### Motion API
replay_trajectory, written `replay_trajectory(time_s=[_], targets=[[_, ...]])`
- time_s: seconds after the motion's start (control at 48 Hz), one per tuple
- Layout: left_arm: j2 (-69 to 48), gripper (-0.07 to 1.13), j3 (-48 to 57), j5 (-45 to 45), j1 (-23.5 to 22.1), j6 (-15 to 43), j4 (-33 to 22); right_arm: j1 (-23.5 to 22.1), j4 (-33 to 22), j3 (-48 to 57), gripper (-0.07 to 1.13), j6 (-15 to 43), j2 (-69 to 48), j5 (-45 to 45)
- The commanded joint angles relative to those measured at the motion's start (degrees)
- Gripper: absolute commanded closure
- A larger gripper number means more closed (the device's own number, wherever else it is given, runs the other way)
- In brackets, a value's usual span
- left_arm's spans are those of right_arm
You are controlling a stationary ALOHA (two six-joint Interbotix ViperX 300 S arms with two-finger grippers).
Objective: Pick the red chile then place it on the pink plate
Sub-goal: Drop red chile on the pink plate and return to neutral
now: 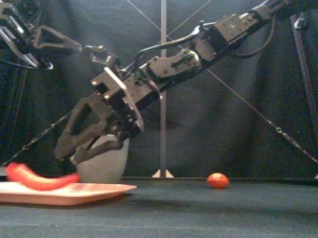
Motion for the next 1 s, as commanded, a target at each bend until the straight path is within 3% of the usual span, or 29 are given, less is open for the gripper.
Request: replay_trajectory(time_s=[0.021, 0.396, 1.0], targets=[[0.2, 1.07, -0.6, -0.3, 0.1, 0.1, 0.1, -2.5, 0.1, 4.4, 0.19, 0.1, -9.8, -1.7], [-0.2, 1.07, -0.5, 0.4, 0.9, 0.1, 0.1, -4.9, 2.0, 29.4, 0.19, 0.1, -35.2, -21.9], [-0.4, 1.07, -0.4, 0.4, 1.4, 0.1, 0.1, -6.6, -3.9, 55.9, 0.19, 0.1, -72.4, -24.7]])
